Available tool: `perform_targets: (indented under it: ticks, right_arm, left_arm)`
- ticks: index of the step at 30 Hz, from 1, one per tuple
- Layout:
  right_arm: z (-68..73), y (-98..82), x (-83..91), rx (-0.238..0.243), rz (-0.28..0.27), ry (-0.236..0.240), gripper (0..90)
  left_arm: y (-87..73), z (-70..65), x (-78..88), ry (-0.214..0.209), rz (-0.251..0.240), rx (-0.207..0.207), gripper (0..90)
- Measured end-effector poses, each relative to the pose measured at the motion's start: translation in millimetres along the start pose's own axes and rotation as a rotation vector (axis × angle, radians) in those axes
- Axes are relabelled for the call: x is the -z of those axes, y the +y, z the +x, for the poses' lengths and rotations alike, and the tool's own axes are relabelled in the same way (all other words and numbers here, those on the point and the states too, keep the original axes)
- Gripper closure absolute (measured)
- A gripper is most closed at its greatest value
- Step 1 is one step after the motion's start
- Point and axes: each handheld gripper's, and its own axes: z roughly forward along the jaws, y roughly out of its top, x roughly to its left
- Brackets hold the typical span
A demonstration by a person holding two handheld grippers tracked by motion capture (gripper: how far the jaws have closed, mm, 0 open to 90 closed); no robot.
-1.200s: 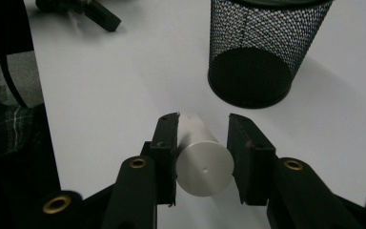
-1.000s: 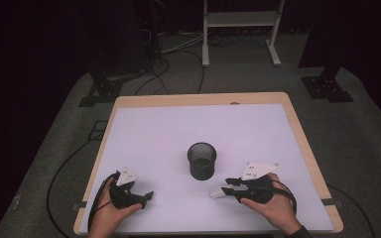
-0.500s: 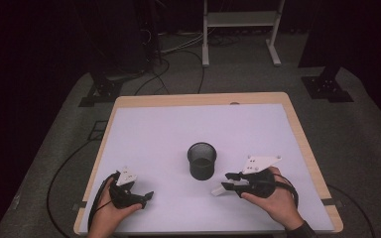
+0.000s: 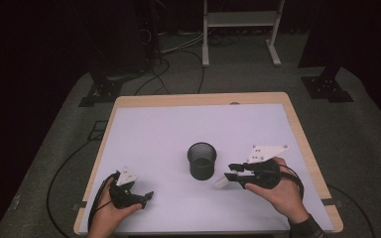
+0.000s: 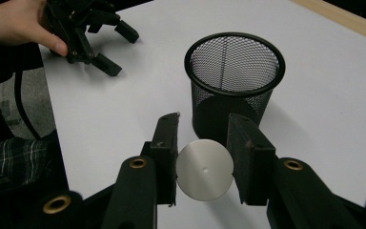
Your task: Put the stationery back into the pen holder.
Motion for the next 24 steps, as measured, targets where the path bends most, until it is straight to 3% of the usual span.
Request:
perform_targets:
  ticks: [14,24]
  right_arm:
    - [-5.3,26.1,12.1,0.017,-0.039,0.019,64.3]
    - [-13.4,47.2,12.9,0.043,-0.053,0.003,64.3]
  left_arm:
    - [0.0,0.0,0.0,0.000,0.000,0.000,4.6]
    - [0.0,0.0,0.0,0.000,0.000,0.000,4.6]
